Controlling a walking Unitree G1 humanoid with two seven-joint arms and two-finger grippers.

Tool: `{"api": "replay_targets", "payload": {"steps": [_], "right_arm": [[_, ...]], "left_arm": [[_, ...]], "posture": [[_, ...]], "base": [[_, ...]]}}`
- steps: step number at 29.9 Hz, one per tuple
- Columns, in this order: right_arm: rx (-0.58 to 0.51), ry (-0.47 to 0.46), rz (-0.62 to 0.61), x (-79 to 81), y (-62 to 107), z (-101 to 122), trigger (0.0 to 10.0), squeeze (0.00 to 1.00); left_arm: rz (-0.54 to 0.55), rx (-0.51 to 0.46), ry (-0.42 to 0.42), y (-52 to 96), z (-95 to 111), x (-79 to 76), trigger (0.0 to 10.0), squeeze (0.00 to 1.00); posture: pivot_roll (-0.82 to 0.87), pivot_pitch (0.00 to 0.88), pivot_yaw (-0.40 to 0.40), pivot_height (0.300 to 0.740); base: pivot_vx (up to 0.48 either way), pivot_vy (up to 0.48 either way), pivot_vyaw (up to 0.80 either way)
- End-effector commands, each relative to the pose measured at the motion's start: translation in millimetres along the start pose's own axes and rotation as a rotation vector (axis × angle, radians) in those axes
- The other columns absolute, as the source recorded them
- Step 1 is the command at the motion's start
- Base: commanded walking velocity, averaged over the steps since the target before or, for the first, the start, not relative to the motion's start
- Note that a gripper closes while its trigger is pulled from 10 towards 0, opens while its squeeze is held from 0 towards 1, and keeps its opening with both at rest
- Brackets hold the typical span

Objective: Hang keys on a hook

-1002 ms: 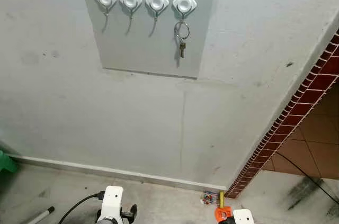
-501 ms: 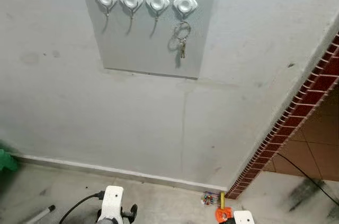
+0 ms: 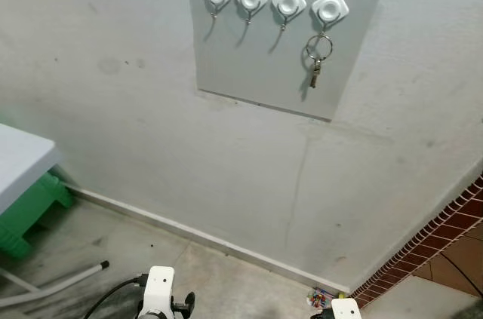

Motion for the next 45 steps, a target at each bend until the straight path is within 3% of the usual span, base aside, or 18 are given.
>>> {"api": "replay_targets", "payload": {"steps": [1, 45], "right_arm": [[-0.009, -0.002, 0.002, 1.2, -0.5, 2.8, 10.0, 0.00], [-0.011, 0.034, 0.013, 1.7, -1.4, 7.3, 10.0, 0.00]], "left_arm": [[0.004, 0.012, -0.004, 0.8, -3.2, 1.7, 10.0, 0.00], [0.009, 0.012, -0.016, 0.4, -1.6, 5.3, 10.0, 0.00]], "posture": [[-0.02, 0.004, 0.001, 0.740], [0.00, 0.000, -0.010, 0.740]], "base": [[0.000, 0.000, 0.80], [0.000, 0.000, 0.80]]}}
Point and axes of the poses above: a point about 5 cm out from each wrist's last joint towards the gripper, its own y axis pointing back from the gripper into the wrist, its own z axis along the axis of the wrist's last joint, x = y × z, the point moved 5 cm from there along -y, pointing out of the wrist towards the gripper, and after that the axes turned 12 degrees about -y, right-handed, at the moved point
